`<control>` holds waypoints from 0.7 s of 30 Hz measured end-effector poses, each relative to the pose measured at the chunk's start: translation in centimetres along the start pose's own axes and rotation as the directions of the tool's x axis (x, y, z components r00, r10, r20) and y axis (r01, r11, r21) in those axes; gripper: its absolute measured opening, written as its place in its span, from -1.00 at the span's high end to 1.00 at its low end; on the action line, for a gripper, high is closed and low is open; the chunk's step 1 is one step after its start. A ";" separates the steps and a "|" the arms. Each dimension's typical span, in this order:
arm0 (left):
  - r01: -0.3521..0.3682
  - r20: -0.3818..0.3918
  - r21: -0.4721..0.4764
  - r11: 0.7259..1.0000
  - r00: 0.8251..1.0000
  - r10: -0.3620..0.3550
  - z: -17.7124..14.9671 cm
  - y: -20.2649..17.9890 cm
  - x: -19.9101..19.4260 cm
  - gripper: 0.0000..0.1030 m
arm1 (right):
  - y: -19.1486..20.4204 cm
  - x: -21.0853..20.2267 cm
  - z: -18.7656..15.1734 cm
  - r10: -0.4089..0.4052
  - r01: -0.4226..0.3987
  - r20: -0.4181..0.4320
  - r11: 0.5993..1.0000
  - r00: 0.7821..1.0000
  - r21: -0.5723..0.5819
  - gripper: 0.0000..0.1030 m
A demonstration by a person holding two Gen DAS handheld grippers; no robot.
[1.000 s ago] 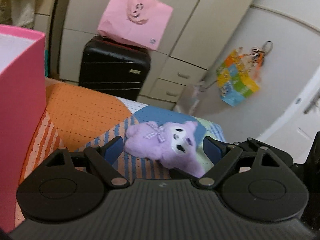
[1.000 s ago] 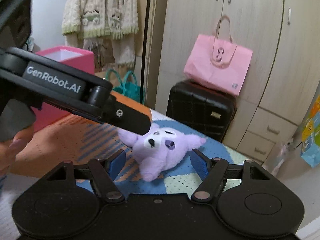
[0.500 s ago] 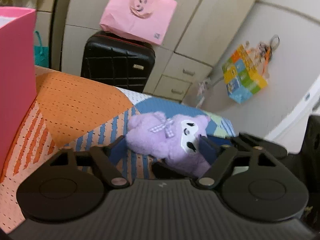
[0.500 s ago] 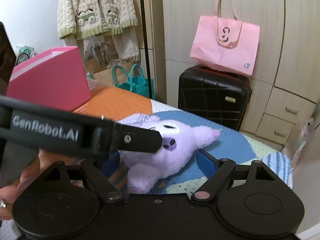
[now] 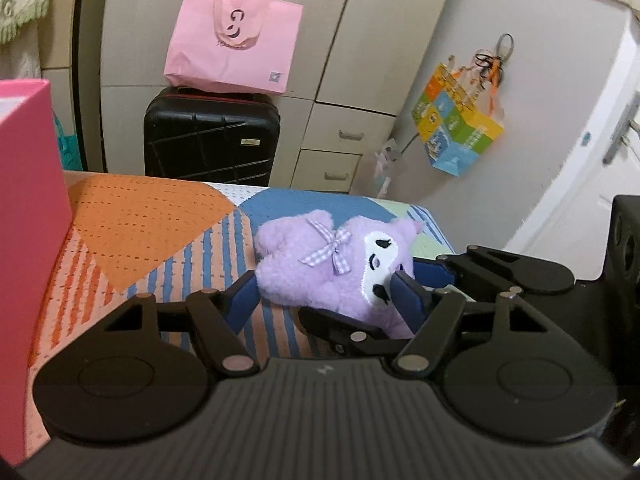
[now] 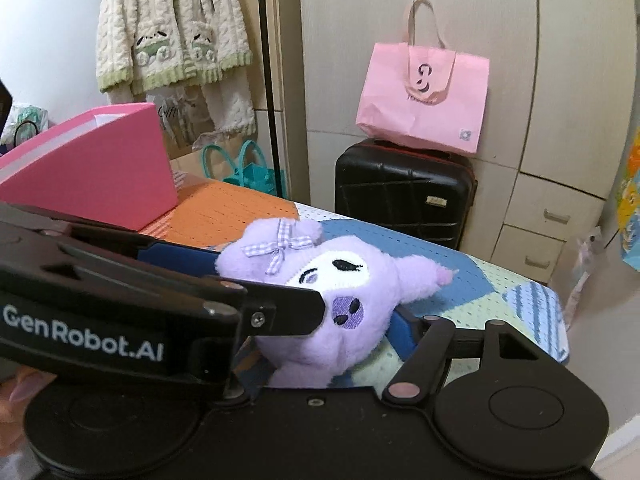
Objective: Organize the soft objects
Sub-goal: 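Close both tools together on the purple plush toy, then lift the plush toy with both tools and carry it over the pink box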
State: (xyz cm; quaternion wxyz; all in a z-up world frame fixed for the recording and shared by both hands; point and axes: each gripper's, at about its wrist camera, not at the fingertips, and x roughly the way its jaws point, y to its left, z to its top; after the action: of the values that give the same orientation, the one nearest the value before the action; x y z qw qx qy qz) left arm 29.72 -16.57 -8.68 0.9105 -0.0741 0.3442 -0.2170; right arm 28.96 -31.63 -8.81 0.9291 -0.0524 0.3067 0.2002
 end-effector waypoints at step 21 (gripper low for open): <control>0.144 -0.088 0.104 0.984 0.987 -0.135 -4.3 -0.6 -11.3 -0.36 | 6.9 -10.6 -3.9 -0.011 0.008 0.042 0.997 0.999 0.073 -0.44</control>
State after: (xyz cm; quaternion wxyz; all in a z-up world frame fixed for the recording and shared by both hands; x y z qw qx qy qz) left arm 19.13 -12.03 -5.04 0.8810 -0.0390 0.3623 -0.3018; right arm 16.34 -29.81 -5.51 0.9376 -0.0158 0.2936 0.1855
